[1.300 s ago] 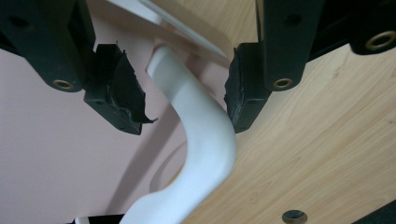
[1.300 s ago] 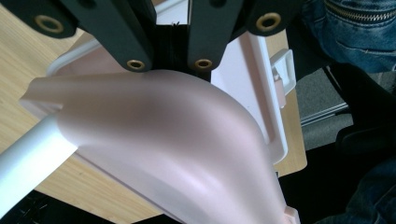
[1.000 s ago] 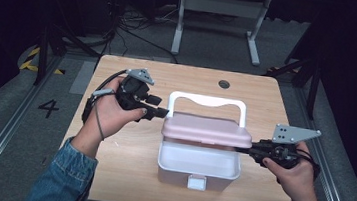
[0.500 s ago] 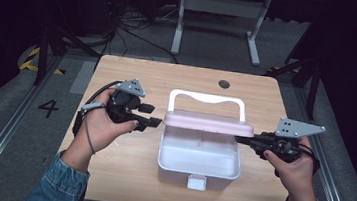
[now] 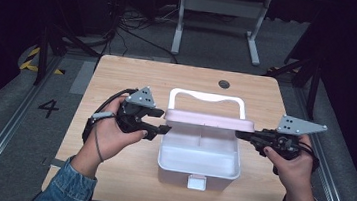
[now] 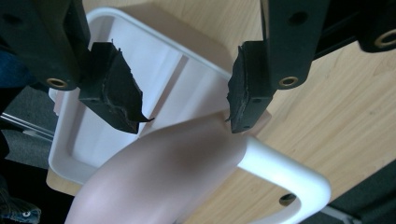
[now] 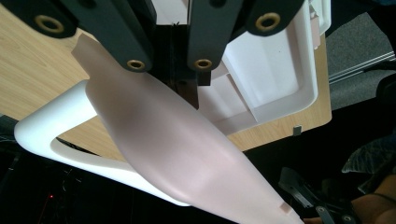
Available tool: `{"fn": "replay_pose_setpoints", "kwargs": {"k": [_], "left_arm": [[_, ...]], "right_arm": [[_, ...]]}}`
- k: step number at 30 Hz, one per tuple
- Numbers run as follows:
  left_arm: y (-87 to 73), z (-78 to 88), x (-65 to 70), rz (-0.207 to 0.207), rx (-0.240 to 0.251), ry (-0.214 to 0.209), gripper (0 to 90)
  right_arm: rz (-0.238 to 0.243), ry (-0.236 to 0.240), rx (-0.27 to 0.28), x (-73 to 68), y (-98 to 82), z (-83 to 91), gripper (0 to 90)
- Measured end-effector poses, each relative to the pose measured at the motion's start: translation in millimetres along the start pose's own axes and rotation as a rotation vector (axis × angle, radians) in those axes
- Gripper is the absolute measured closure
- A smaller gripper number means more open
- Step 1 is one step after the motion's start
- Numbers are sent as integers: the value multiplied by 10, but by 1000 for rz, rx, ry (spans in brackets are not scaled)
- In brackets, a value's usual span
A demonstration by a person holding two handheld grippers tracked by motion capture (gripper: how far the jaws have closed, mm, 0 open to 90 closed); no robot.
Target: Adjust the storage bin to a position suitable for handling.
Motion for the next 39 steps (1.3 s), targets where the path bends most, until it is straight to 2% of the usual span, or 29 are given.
{"fn": "replay_pose_setpoints", "kwargs": {"k": [3, 6, 8, 9, 15, 18, 22, 25, 30, 39], "left_arm": [[5, -45, -14, -19, 31, 43, 449], [3, -66, -28, -12, 83, 43, 462], [6, -79, -35, 7, 118, 35, 470], [12, -78, -51, 1, 129, 43, 470], [53, -102, -59, 21, 156, 20, 495], [97, -95, -71, 15, 180, 19, 531], [143, -91, -66, -26, 204, 54, 564], [162, -83, -70, -41, 211, 82, 602], [189, -76, -70, -66, 196, 115, 629], [290, -81, -126, -42, 185, 97, 650]], "right_arm": [[-6, -3, 5, 9, 1, 1, 900], [-10, -5, 6, 11, 1, 1, 900], [-12, -6, 8, 13, 2, 0, 900], [-13, -5, 10, 14, 3, -2, 900], [-18, -9, 13, 15, 6, -4, 900], [-23, -8, 16, 16, 8, -6, 900], [-27, -8, 17, 18, 9, -7, 900], [-30, -12, 18, 25, 8, 0, 900], [-35, -17, 24, 36, 11, 21, 900], [-48, -28, 13, 29, -6, 138, 900]]}}
Point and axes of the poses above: each handheld gripper's, and its own axes: z roughly backward along the jaws, y roughly out of its top, x roughly to its right, the point moved 6 cm from there along -z, roughly forward along the jaws, and after that the axes turned 14 degrees about z, right-handed, at the moved point
